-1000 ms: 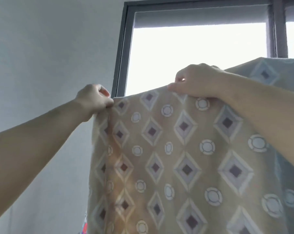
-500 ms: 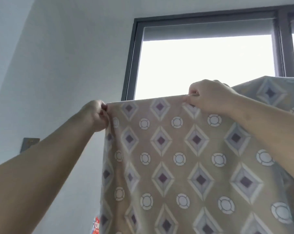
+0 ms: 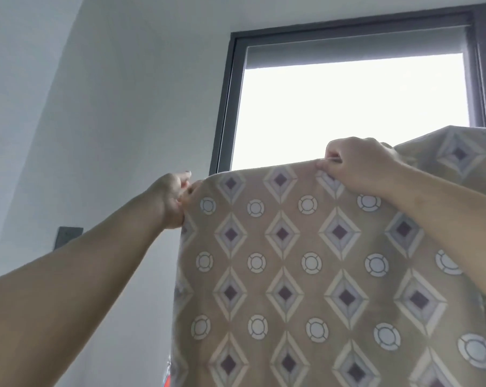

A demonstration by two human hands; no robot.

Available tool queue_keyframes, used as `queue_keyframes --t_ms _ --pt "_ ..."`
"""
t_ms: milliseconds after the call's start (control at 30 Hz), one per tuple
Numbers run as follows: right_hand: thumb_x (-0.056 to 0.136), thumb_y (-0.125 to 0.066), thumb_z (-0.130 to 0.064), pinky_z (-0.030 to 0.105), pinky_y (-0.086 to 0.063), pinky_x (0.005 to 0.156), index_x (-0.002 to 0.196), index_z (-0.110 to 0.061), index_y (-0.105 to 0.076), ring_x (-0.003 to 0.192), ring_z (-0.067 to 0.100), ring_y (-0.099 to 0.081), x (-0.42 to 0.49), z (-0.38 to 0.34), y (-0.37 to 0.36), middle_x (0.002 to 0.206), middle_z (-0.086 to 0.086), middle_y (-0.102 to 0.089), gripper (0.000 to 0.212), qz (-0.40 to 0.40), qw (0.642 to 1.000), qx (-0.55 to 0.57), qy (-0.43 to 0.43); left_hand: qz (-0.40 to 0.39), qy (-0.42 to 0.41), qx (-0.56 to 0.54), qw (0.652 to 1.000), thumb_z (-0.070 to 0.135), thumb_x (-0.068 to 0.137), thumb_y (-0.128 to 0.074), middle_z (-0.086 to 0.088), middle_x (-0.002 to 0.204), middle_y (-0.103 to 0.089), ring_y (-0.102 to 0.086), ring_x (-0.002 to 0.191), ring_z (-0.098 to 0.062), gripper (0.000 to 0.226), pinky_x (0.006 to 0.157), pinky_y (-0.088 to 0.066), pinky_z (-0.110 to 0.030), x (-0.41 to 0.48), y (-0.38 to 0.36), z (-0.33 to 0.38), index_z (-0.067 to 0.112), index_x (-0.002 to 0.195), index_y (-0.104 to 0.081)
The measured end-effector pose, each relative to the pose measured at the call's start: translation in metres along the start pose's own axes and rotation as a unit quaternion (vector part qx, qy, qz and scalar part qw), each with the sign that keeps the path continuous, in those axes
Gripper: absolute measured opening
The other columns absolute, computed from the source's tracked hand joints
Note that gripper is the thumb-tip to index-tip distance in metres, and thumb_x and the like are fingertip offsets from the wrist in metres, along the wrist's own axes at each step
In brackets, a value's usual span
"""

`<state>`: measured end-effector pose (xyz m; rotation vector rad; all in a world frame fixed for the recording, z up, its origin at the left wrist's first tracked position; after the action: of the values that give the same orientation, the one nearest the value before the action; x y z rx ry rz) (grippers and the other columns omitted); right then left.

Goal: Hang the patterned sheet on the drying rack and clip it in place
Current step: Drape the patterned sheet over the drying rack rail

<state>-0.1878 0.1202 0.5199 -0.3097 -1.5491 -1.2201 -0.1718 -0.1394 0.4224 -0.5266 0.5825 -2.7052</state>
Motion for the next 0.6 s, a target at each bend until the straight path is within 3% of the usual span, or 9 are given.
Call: queue_keyframes --t_ms 67,133,200,300,433,533,600 --pt "0.097 -0.044 -0.035 0.032 -0.028 0.078 0.074 -0.017 -0.052 0.079 0.022 -0.051 0.000 0.002 -0.001 0.071 -0.005 -0.054 0.031 -0.004 1.000 -0.004 -0.004 -0.082 0.086 0.169 0.978 0.040 0.090 -0.048 -0.008 0.069 -0.069 -0.064 0.067 -0.023 0.033 0.070 -0.053 -0.031 -0.014 -0.006 -0.026 0.014 0.079 -0.065" --pt "0.097 -0.044 -0.031 0.032 -0.028 0.077 0.070 -0.018 -0.049 0.078 0.021 -0.051 0.000 0.004 -0.002 0.071 -0.004 -0.055 0.031 -0.007 1.000 -0.007 -0.005 -0.129 0.096 0.228 0.960 0.030 0.081 -0.056 -0.010 0.073 -0.069 -0.066 0.064 -0.023 0.023 0.064 -0.056 -0.032 -0.028 -0.014 -0.030 0.011 0.075 -0.068" --pt "0.097 -0.044 -0.029 0.032 -0.027 0.077 0.069 -0.018 -0.050 0.077 0.021 -0.051 0.000 0.006 -0.002 0.070 -0.004 -0.055 0.030 -0.007 1.000 -0.004 -0.008 -0.114 0.045 0.170 0.978 0.016 0.087 -0.051 -0.008 0.063 -0.065 -0.063 0.050 -0.018 0.017 0.050 -0.055 -0.025 -0.030 -0.018 -0.015 0.010 0.074 -0.061" --pt "0.097 -0.044 -0.034 0.032 -0.026 0.078 0.078 -0.014 -0.057 0.078 0.022 -0.051 0.000 0.005 -0.001 0.067 -0.004 -0.054 0.030 -0.004 1.000 0.007 -0.006 -0.055 -0.018 0.036 0.998 0.007 0.095 -0.041 -0.004 0.048 -0.060 -0.058 0.038 -0.015 0.025 0.042 -0.050 -0.019 -0.018 -0.011 0.004 0.015 0.072 -0.045" --pt "0.097 -0.044 -0.035 0.033 -0.028 0.078 0.079 -0.014 -0.057 0.082 0.023 -0.051 0.002 0.005 -0.001 0.069 -0.004 -0.055 0.030 0.029 0.999 0.024 -0.007 0.024 -0.036 -0.068 0.997 0.013 0.092 -0.052 -0.003 0.048 -0.061 -0.059 0.040 -0.016 0.016 0.049 -0.051 -0.022 -0.010 0.005 0.008 0.014 0.076 -0.052" --pt "0.097 -0.045 -0.032 0.033 -0.029 0.077 0.084 -0.010 -0.059 0.085 0.026 -0.054 0.001 0.007 0.003 0.078 0.002 -0.062 0.030 0.060 0.998 0.035 -0.003 0.049 -0.014 -0.092 0.994 0.010 0.089 -0.055 -0.006 0.060 -0.063 -0.059 0.034 -0.017 0.009 0.040 -0.052 -0.022 -0.008 0.018 0.002 0.012 0.081 -0.056" --pt "0.097 -0.044 -0.030 0.033 -0.031 0.076 0.083 -0.010 -0.059 0.083 0.025 -0.054 0.000 0.008 0.006 0.076 0.001 -0.061 0.028 0.078 0.996 0.041 0.004 0.065 -0.033 -0.106 0.992 0.003 0.092 -0.049 -0.008 0.051 -0.062 -0.057 0.032 -0.015 0.017 0.034 -0.049 -0.023 -0.004 0.028 0.007 0.011 0.077 -0.051"
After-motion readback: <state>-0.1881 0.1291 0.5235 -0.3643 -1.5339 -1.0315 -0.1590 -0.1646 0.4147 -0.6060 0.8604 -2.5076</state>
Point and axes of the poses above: each hand's wrist, its own x-axis towards the middle knuckle, its own y-axis out of the back of the hand, z = x × y, the point moved 8 cm from there along x, towards the middle knuckle
